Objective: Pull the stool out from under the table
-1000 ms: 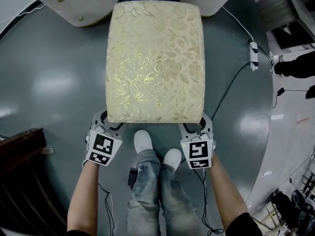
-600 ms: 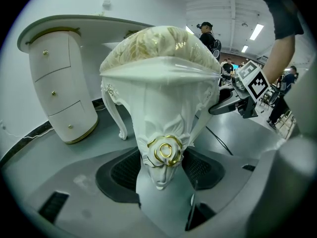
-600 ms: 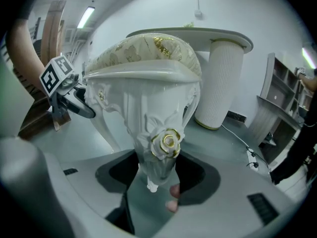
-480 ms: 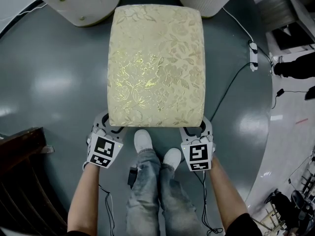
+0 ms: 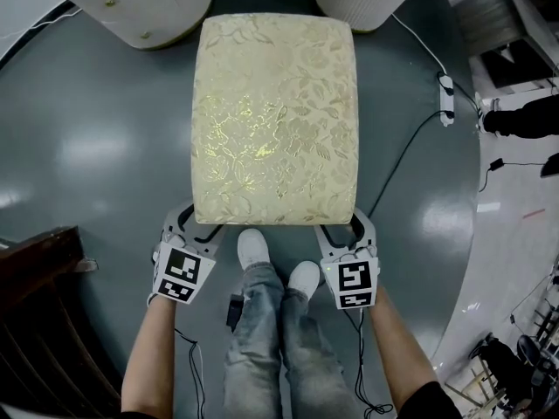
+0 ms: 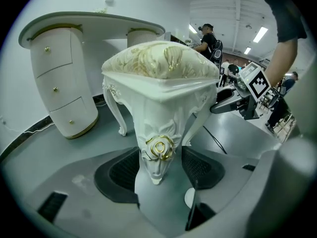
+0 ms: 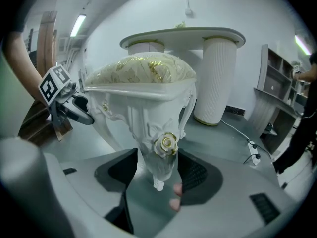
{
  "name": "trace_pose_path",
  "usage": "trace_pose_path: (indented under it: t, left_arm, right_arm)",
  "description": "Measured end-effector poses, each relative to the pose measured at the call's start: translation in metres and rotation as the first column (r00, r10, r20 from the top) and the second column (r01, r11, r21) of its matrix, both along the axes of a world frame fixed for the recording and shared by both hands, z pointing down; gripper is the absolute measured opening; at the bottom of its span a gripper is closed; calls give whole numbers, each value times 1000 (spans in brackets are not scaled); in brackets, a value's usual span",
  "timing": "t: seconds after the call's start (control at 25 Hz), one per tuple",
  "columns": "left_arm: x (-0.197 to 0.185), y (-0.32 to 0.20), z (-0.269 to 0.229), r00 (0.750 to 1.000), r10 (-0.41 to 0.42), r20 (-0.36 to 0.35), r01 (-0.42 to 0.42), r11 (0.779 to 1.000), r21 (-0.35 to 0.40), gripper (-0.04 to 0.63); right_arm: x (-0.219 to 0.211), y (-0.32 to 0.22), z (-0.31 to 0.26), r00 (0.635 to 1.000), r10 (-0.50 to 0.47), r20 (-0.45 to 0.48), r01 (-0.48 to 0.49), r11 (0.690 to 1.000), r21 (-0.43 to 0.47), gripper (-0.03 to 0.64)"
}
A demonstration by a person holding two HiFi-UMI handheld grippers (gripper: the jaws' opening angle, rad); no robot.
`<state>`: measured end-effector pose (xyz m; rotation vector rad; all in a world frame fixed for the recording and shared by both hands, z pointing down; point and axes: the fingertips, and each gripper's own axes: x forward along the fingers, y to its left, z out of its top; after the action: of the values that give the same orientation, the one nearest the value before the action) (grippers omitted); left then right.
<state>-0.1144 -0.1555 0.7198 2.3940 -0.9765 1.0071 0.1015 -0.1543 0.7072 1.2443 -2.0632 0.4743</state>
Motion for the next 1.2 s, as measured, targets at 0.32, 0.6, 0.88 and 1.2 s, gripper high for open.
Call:
trace_pose_path:
  t: [0.32, 0.6, 0.88, 1.2]
  left_arm:
    - [-9, 22, -21, 991, -130, -19, 129, 990, -49, 261]
    - [-16, 38, -54, 973, -230, -27, 228, 971, -72, 207]
    - [-18, 38, -96, 955, -291, -56, 287, 955, -81, 105]
    - [-14, 20, -141, 932, -350, -92, 345, 937, -57, 24]
  right_arm:
    - [7, 23, -23, 999, 9, 33, -8, 999, -37, 307]
    - [16, 28, -61, 997, 54, 48, -52, 998, -42, 257]
    - [22, 22, -108, 996, 77, 47, -77, 997, -11, 179]
    - [24, 6, -160, 989, 130, 69, -134, 989, 64, 65]
